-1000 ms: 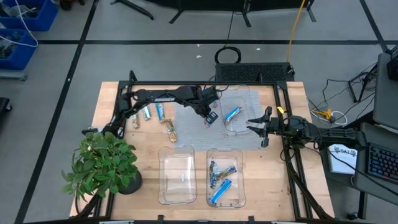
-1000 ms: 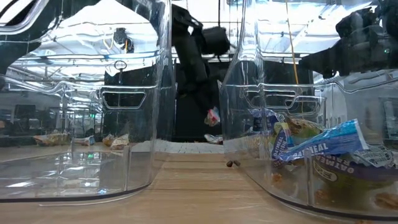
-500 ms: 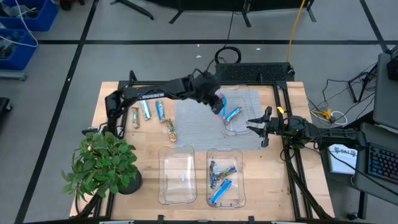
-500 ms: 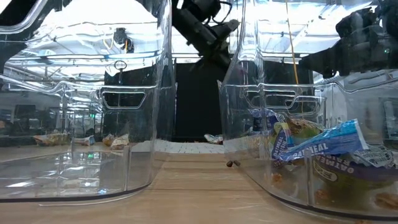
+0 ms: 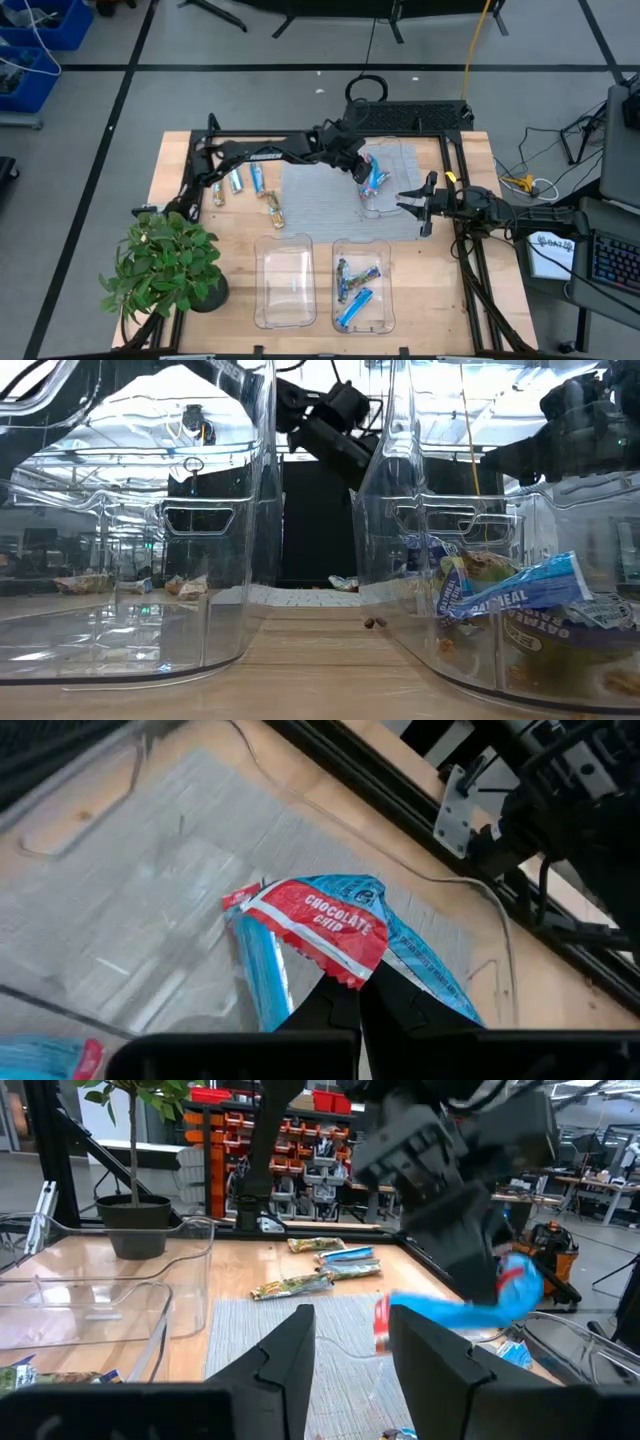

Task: Pick and place Granola Bars by type
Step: Put the bottom red granola bar into the top transparent bin, then put the red granola bar into the top transparent bin

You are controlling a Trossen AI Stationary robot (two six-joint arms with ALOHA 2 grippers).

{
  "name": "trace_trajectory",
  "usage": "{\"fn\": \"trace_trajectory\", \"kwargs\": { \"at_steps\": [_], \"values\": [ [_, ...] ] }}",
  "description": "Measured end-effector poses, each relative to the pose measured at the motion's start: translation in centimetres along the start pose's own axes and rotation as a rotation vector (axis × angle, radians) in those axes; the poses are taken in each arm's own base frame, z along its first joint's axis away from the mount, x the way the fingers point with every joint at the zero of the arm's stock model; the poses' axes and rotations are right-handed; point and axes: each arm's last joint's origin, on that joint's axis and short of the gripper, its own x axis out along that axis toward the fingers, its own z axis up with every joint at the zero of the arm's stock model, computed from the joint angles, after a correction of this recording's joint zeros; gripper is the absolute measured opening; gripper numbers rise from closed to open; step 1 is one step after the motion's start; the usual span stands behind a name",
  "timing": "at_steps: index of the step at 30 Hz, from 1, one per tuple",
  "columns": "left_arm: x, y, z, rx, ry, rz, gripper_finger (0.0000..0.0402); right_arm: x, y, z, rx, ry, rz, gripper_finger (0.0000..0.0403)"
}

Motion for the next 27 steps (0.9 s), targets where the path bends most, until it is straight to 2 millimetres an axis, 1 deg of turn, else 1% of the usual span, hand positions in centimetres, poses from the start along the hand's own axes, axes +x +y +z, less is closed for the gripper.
{"fn": "trace_trajectory", "kwargs": {
  "at_steps": [3, 6, 14, 16, 18, 21, 24, 27],
  "values": [
    [0.3, 0.3, 0.0, -0.02, -0.01, -0.002, 0.0012, 0.0, 0.0, 0.0, 0.0, 0.0, 0.0, 0.012],
    [0.3, 0.4, 0.1, -0.019, -0.024, 0.009, 0.0036, 0.0, 0.0, 0.0, 0.0, 0.001, 0.0, 0.012],
    [0.3, 0.4, 0.1, 0.016, -0.022, 0.019, 0.0125, 0.0, 0.0, 0.0, 0.0, 0.001, 0.0, 0.0122],
    [0.2, 0.6, 0.0, 0.049, -0.008, 0.03, 0.0148, 0.0, 0.0, 0.0, 0.0, 0.001, 0.0, 0.012],
    [-0.7, 0.6, 0.2, 0.07, 0.019, 0.044, 0.0169, 0.0, 0.0, 0.0, 0.0, 0.001, 0.0, 0.0119],
    [-3.0, 0.8, 0.9, 0.017, 0.05, 0.124, 0.019, 0.0, 0.0, 0.0, 0.0, 0.001, 0.0, 0.012],
    [-5.3, 1.8, 1.2, -0.01, 0.079, 0.337, 0.0198, 0.0, 0.0, 0.0, 0.0, 0.002, 0.0, 0.0122],
    [-6.7, 3.2, 1.2, -0.055, 0.08, 0.543, 0.0199, 0.0, 0.0, 0.0, -0.001, 0.002, 0.0, 0.0123]
  ]
}}
